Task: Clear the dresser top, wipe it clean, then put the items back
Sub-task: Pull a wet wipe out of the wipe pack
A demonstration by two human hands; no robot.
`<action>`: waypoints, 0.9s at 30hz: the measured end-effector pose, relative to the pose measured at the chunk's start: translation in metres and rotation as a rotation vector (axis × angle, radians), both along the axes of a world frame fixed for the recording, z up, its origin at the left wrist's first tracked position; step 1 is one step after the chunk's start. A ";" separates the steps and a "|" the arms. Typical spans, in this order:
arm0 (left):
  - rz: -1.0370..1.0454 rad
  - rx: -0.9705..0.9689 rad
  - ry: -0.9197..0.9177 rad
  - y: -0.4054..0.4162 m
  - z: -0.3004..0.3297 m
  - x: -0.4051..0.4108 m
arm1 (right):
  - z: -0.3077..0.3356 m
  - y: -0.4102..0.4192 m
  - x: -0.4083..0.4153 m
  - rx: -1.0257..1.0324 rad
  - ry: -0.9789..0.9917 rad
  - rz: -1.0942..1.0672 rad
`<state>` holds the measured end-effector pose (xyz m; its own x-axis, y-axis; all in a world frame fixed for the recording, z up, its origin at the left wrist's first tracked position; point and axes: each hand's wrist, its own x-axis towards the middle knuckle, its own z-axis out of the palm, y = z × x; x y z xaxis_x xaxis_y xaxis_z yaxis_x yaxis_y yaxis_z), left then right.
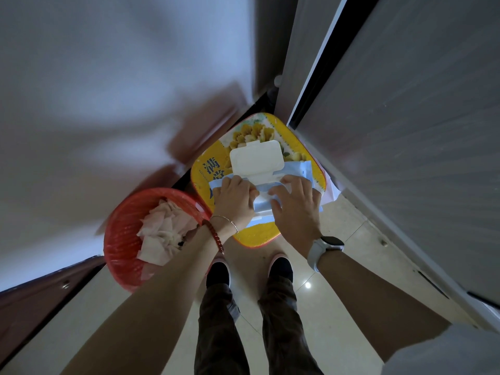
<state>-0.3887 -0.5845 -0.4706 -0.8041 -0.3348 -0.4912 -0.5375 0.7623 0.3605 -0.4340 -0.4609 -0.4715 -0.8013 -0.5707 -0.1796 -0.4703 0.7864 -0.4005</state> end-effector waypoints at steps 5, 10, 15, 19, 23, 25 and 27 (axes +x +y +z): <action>0.039 0.060 -0.018 -0.002 0.003 0.001 | -0.004 -0.006 0.000 0.010 0.126 0.112; 0.119 0.081 0.081 0.001 0.000 0.006 | -0.005 -0.007 -0.002 0.016 0.086 0.104; 0.027 -0.016 0.216 0.005 0.005 0.019 | 0.000 -0.004 -0.009 -0.005 -0.029 0.150; 0.037 -0.103 0.218 0.009 0.005 0.016 | 0.004 -0.003 -0.020 -0.007 -0.179 0.210; 0.013 -0.155 0.259 0.010 0.000 0.021 | 0.014 -0.004 -0.036 -0.218 -0.534 -0.073; 0.004 -0.182 0.306 0.010 -0.001 0.022 | 0.018 -0.001 -0.040 -0.262 -0.556 -0.115; 0.013 -0.182 0.347 0.012 0.000 0.020 | 0.018 0.004 -0.036 -0.194 -0.535 0.005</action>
<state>-0.3689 -0.5725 -0.4707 -0.9071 -0.4027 -0.1222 -0.4175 0.8244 0.3821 -0.4705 -0.4568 -0.4534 -0.6245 -0.6374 -0.4513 -0.1655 0.6727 -0.7212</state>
